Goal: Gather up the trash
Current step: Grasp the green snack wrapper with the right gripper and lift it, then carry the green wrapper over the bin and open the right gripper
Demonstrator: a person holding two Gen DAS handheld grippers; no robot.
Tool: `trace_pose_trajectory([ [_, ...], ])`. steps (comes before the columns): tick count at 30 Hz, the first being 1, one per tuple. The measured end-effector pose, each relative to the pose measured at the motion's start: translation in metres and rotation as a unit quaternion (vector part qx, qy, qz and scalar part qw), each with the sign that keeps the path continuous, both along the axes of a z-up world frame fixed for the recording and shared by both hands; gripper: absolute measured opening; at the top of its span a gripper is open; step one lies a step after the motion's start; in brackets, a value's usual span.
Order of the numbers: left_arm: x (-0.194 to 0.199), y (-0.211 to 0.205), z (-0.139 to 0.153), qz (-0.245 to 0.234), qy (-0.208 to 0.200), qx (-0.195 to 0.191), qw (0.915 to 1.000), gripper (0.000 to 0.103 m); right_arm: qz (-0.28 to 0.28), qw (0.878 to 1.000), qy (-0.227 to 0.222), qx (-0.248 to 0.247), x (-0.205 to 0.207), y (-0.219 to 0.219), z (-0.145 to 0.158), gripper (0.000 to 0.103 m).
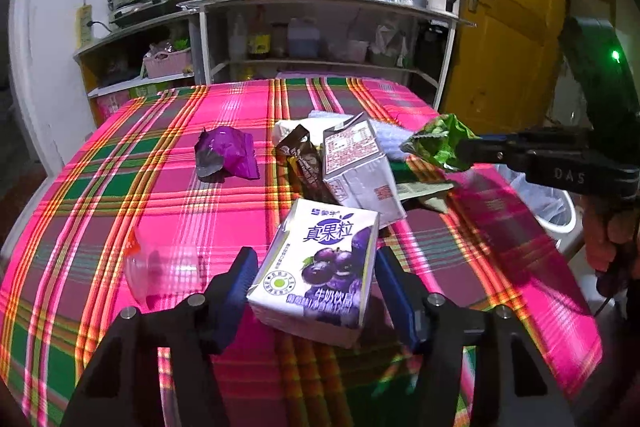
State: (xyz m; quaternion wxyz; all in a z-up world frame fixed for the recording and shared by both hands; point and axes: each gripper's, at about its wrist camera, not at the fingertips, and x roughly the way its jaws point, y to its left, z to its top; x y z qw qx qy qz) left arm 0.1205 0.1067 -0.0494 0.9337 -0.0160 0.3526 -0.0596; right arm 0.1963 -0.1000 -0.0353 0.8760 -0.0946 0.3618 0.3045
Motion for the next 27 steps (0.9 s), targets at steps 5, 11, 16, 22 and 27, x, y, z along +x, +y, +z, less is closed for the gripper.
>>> trace_pose_trajectory([
  [5,-0.013,-0.005,0.012,0.02,-0.017,-0.014,0.9995,0.058,-0.015,1.0,0.0,0.024,-0.014,-0.019,0.011,0.009],
  [11,-0.029,-0.019,0.034,0.028,-0.045,-0.025,0.9983,0.058,-0.038,0.998,-0.004,0.042,-0.035,-0.048,0.022,0.009],
  [16,-0.036,-0.037,0.044,0.016,-0.052,-0.031,0.998,0.058,-0.057,0.997,-0.01,0.051,-0.049,-0.071,0.029,0.009],
  [22,-0.037,-0.066,0.05,-0.013,-0.053,-0.035,0.9979,0.058,-0.082,0.995,-0.014,0.06,-0.06,-0.099,0.031,0.009],
  [27,-0.031,-0.091,0.051,-0.039,-0.05,-0.036,0.9974,0.058,-0.111,0.992,-0.011,0.064,-0.063,-0.124,0.028,0.009],
])
